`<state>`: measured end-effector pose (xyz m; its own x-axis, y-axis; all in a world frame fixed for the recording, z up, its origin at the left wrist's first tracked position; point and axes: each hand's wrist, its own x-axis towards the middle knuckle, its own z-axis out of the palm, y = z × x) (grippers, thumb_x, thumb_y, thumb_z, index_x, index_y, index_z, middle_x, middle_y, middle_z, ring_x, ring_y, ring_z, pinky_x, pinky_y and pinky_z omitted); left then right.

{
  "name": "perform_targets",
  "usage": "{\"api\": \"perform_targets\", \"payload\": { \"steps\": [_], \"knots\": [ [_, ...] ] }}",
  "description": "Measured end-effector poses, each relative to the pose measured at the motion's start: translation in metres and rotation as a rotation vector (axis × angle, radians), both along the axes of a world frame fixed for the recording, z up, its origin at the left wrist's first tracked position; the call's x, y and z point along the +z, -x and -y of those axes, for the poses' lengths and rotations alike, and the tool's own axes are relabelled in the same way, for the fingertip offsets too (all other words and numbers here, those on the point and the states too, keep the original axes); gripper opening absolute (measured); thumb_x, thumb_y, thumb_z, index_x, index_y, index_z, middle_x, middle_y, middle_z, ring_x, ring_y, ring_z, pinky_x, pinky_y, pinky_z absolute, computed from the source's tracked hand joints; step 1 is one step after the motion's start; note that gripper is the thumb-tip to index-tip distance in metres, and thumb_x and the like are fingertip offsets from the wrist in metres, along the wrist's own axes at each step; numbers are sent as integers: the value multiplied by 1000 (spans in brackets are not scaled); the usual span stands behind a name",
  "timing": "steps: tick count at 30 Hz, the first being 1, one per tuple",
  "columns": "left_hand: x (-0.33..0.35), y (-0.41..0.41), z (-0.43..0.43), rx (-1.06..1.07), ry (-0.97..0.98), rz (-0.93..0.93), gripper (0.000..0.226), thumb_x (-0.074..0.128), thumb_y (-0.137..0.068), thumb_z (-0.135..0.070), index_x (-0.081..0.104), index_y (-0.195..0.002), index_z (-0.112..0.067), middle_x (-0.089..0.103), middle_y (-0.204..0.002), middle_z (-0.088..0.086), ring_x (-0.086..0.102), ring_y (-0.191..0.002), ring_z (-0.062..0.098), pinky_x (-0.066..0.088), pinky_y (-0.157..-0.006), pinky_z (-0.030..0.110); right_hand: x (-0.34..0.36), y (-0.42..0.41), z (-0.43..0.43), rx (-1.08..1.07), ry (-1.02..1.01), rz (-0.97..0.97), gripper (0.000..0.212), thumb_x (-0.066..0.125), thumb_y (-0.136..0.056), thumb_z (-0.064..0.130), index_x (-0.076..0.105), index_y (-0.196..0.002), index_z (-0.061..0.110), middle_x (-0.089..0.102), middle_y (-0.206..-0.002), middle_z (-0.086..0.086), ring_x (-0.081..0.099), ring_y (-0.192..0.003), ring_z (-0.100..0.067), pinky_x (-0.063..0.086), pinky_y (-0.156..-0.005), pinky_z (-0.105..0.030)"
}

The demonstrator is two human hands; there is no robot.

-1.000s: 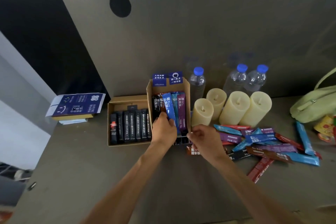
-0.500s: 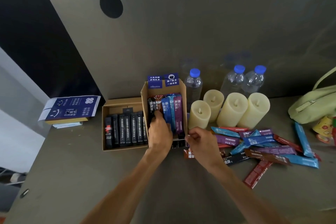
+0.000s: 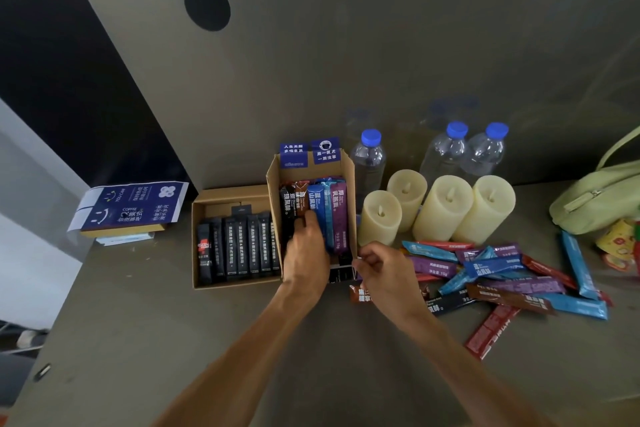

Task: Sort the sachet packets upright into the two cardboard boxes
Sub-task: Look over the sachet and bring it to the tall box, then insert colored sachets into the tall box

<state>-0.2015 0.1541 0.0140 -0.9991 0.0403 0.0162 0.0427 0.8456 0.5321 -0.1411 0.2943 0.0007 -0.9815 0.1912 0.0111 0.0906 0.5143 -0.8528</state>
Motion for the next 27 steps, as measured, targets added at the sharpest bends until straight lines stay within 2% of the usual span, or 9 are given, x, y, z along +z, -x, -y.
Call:
{"api": "perform_targets", "payload": {
  "steps": [5,12,14,18,23,27],
  "knots": [
    [-4,-1,0,15,-29,-3,50,62,-90,-7,36,-132,-9,56,-123,14,64,-105,34,59,-80,46,-1,-1,1,-10,-14,2,7,70,-91,20,65,-86,22,67,-71,12,66,-63,-2,55,-63,-24],
    [-3,-1,-1,21,-53,4,37,59,-91,-6,42,-124,-6,58,-118,16,64,-103,36,57,-81,48,0,0,2,-18,-23,13,10,70,-91,21,63,-84,24,66,-71,10,64,-63,-3,51,-63,-21],
    [0,-6,0,20,-75,-15,30,58,-92,-7,45,-119,-6,60,-114,14,65,-100,35,58,-78,46,2,-2,2,-14,-3,22,7,70,-91,20,65,-86,23,67,-72,10,65,-62,-3,52,-62,-21],
    [16,-25,1,1,-164,-105,14,55,-95,-12,46,-105,-13,61,-105,7,67,-88,27,59,-71,44,7,-11,-1,-13,62,27,3,70,-91,18,70,-91,20,69,-75,11,64,-62,2,48,-60,-13],
    [25,-70,-15,-196,-162,-177,13,59,-94,-21,47,-90,-22,57,-89,-7,59,-72,16,51,-59,38,6,-48,-29,-96,72,45,2,68,-93,14,70,-93,14,68,-74,10,64,-53,0,50,-55,-13],
    [7,-102,-51,-423,-62,-5,10,56,-95,-33,51,-91,-25,60,-92,-9,61,-82,16,51,-70,36,0,-86,-68,-223,59,96,14,67,-93,9,69,-84,20,68,-73,10,64,-55,-5,50,-54,-16]
  ]
}}
